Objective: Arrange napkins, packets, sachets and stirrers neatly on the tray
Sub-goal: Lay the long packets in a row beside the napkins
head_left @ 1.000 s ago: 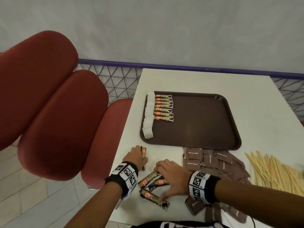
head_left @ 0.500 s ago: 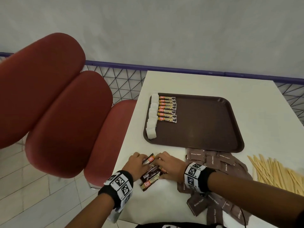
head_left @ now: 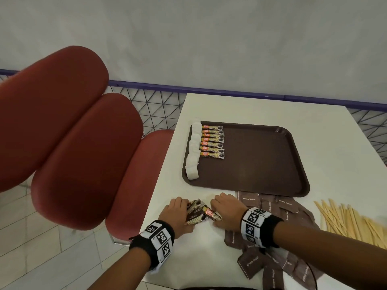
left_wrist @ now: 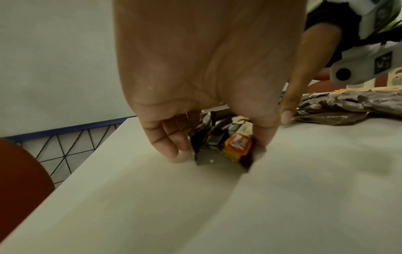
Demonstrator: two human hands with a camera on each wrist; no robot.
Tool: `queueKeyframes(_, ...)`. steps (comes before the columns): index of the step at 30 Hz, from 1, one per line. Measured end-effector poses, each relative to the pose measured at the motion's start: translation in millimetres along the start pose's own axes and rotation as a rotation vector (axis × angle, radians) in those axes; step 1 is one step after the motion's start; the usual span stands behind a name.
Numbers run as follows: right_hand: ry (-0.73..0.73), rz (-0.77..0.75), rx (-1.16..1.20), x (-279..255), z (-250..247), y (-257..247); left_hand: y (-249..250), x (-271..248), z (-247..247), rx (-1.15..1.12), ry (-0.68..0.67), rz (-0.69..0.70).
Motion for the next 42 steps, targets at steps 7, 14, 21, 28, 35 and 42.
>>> queueKeyframes(7, -0.071, 0.064, -0.075, -6, 7, 12, 12, 6, -5, 0.057, 0.025, -0.046)
queueKeyframes(14, -0.070, 0.130, 0.077, -7, 6, 26, 18, 11, -4, 0.094, -0.002, -0.067)
queueKeyframes(21, 0.141, 0.298, 0.486, -10, -25, 76, 11, 17, -8, 0.064, -0.006, -0.054)
queueKeyframes(28, 0.334, 0.345, 0.372, 11, -78, 126, -23, 23, -22, -0.166, 0.020, -0.097)
queueKeyframes(35, 0.180, 0.256, -0.033, 57, -84, 130, -56, 23, -38, -0.412, 0.096, -0.190)
queueKeyframes(42, 0.159, 0.276, -0.067, 77, -76, 134, -71, 25, -49, -0.552, 0.145, -0.255)
Point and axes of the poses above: each hand's wrist, its own x-axis towards the middle knuckle, its own z-axis out of the palm, y = z × x, the point moved 10 cm from there along x, towards the middle knuckle, and after that the axes turned 12 degrees about -z, right-handed, at the moved point
